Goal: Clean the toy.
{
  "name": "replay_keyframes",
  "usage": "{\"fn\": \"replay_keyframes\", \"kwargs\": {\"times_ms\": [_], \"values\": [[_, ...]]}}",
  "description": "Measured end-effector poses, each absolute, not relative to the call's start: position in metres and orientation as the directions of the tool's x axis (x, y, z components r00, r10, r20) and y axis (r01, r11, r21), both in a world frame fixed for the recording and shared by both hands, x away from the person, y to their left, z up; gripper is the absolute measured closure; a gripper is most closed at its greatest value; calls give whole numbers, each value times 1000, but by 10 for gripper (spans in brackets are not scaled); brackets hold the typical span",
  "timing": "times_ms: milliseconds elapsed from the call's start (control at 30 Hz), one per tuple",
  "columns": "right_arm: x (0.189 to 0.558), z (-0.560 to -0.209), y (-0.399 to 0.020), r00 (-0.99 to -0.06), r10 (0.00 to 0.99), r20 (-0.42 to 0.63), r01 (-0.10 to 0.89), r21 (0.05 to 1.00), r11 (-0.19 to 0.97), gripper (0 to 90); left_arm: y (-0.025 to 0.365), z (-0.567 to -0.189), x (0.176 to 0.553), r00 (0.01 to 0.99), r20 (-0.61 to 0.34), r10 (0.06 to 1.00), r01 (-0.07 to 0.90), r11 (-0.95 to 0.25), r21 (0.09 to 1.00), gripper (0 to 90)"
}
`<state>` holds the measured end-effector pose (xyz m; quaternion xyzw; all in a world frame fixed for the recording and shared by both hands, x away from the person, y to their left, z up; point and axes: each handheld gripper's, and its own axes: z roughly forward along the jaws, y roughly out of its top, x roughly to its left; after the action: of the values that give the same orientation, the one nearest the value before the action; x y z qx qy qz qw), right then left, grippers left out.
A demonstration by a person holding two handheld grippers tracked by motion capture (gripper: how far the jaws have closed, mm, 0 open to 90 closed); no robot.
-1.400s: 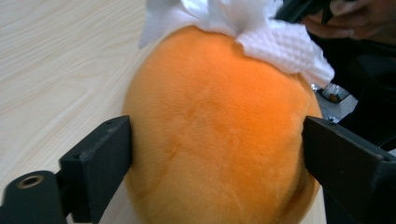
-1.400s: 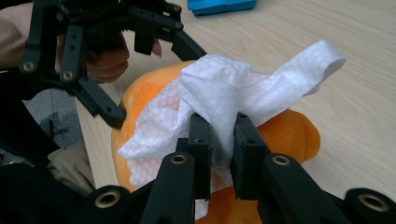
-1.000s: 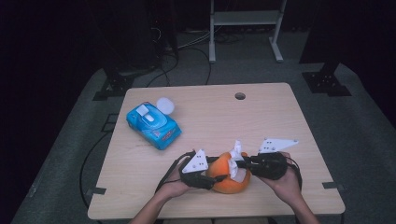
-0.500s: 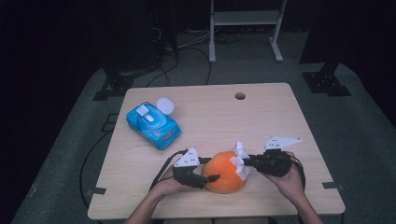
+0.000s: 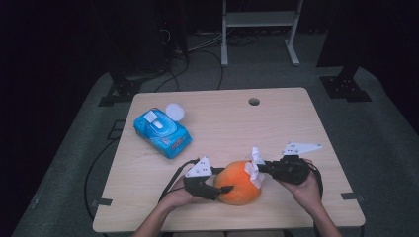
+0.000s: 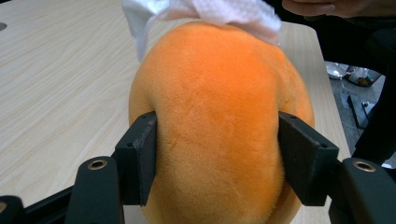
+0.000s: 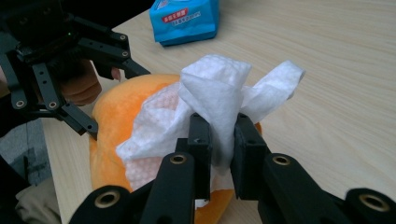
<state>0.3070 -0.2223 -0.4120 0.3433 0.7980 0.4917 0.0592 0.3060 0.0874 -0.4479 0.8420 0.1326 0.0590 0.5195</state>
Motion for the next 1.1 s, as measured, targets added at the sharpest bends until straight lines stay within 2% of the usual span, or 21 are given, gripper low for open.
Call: {"fn": "replay_keyframes", "kwargs": {"times_ms": [67, 133, 200, 333, 467, 567, 700, 867, 967, 1100], "values": [[308, -413, -221, -761, 603, 240, 492, 819, 296, 790, 88, -448, 306, 958, -39, 285, 162, -425, 891, 351], [313, -426, -223, -743, 617, 259, 537, 781, 318, 792, 88, -448, 306, 957, -41, 288, 166, -427, 889, 350], [313, -426, -227, -731, 644, 223, 539, 769, 345, 795, 87, -447, 306, 958, -35, 283, 159, -428, 889, 350], [308, -414, -228, -746, 616, 252, 513, 808, 290, 794, 83, -445, 304, 961, -18, 276, 142, -437, 888, 350], [306, -408, -216, -779, 585, 226, 474, 823, 313, 792, 80, -444, 302, 963, 1, 268, 124, -447, 886, 349], [310, -417, -220, -766, 587, 263, 514, 799, 312, 791, 81, -445, 302, 961, -12, 276, 138, -440, 887, 348], [310, -417, -228, -738, 623, 261, 533, 791, 300, 793, 79, -444, 302, 962, -13, 272, 137, -441, 887, 347], [303, -399, -210, -797, 557, 235, 458, 836, 303, 793, 75, -441, 299, 963, -10, 269, 132, -440, 888, 336], [303, -406, -200, -808, 556, 197, 452, 812, 369, 793, 76, -439, 302, 958, -63, 279, 184, -430, 884, 261], [301, -408, -205, -807, 556, 199, 460, 802, 381, 794, 78, -439, 307, 935, -142, 324, 269, -390, 881, 142]]}}
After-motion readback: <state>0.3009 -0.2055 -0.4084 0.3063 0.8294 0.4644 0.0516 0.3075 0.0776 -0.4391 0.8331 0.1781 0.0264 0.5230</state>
